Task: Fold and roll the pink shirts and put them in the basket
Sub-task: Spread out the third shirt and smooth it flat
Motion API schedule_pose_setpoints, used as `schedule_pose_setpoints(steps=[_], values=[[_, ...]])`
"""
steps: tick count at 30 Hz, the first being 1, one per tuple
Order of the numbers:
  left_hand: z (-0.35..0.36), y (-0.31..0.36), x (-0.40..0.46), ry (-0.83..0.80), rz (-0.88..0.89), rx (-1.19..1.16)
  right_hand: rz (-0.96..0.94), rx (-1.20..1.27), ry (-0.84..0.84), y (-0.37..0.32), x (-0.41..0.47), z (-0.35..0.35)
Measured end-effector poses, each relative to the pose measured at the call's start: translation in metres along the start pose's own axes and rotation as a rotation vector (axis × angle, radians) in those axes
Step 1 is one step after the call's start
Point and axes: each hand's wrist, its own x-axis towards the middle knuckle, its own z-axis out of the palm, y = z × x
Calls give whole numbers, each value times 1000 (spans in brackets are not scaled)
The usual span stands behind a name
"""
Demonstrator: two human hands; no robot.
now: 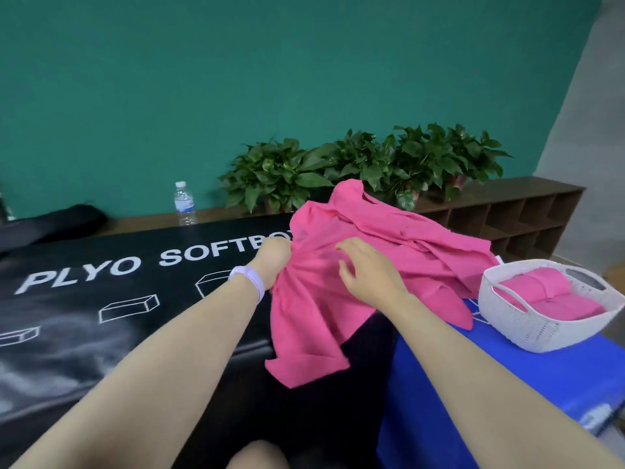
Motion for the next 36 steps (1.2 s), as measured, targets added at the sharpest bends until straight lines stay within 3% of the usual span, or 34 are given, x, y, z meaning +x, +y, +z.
schedule_pose_setpoints(steps=[3, 7, 12, 14, 16, 19, 21, 23, 25, 26, 28, 30, 36], values=[[-61, -24, -28, 114, 81, 96, 83, 5, -183, -23, 5, 24], [-168, -68, -67, 328, 152, 461, 83, -98, -426, -75, 6, 68], [-302, -129, -114, 589, -75, 758, 73, 131, -628, -169, 5, 119], [-326, -152, -125, 681, -186, 1029, 59, 190, -726, -204, 4, 139], [-325, -167, -122, 737, -118, 1209, 27, 189, -766, -227, 7, 152], [-292, -169, -105, 550, 130, 1129, -3, 186, -808, -240, 18, 156], [-263, -172, -90, 322, 139, 1042, -19, 268, -795, -237, 24, 153], [-242, -181, -76, 192, 82, 1041, -105, 303, -557, -233, 25, 150], [-236, -192, -65, 127, 19, 1074, -226, 82, -156, -222, 27, 151], [-238, -195, -59, 112, 1, 1086, -220, -52, -64, -213, 30, 152], [-247, -196, -49, 76, 9, 1093, -30, -162, -179, -188, 34, 155], [-258, -197, -42, 41, 48, 1082, 178, -100, -342, -165, 39, 162], [-294, -199, -26, -85, 134, 1109, 167, -91, -227, -141, 54, 157]])
